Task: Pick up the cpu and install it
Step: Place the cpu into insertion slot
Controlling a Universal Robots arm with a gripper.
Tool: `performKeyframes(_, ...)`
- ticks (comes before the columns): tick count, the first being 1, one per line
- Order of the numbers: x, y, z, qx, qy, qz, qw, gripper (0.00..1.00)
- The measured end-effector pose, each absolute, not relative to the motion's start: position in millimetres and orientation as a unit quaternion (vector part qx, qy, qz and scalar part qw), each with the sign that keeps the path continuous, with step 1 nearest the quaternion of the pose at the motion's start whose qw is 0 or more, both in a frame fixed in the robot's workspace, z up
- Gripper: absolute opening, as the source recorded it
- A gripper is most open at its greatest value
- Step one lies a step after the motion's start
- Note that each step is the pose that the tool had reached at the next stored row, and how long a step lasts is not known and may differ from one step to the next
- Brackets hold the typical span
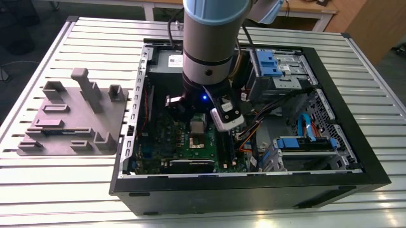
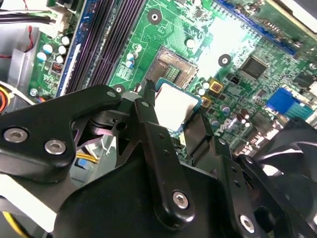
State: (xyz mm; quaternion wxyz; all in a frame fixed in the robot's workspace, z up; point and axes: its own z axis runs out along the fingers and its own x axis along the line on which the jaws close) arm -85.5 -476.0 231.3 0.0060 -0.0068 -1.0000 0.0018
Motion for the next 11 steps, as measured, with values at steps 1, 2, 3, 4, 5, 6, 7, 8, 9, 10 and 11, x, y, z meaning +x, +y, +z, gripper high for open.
performKeyframes(1,-85.5,-476.0,229.4,-0.007,-1.000,0.002,0.006,0.47)
performKeyframes(2,-85.5,-476.0,227.6,-0.006,-1.000,0.002,0.006,0.47)
performKeyframes(3,-85.6,-476.1,225.8,-0.006,-1.000,0.002,0.006,0.47)
performKeyframes(4,-85.6,-476.8,224.0,-0.006,-1.000,0.002,0.006,0.47)
performKeyframes(5,-85.6,-477.1,222.2,-0.006,-1.000,0.002,0.006,0.47)
performKeyframes(6,-85.6,-477.3,220.4,-0.006,-1.000,0.002,0.006,0.47)
performKeyframes(7,-85.6,-477.5,218.5,-0.006,-1.000,0.002,0.006,0.47)
performKeyframes(8,-85.5,-478.2,216.7,-0.006,-1.000,0.002,0.006,0.47)
performKeyframes(9,-85.5,-479.0,214.9,-0.006,-1.000,0.002,0.006,0.47)
performKeyframes(10,-85.6,-479.2,213.0,-0.006,-1.000,0.002,0.006,0.47)
performKeyframes(11,-85.6,-479.2,211.2,-0.006,-1.000,0.002,0.006,0.47)
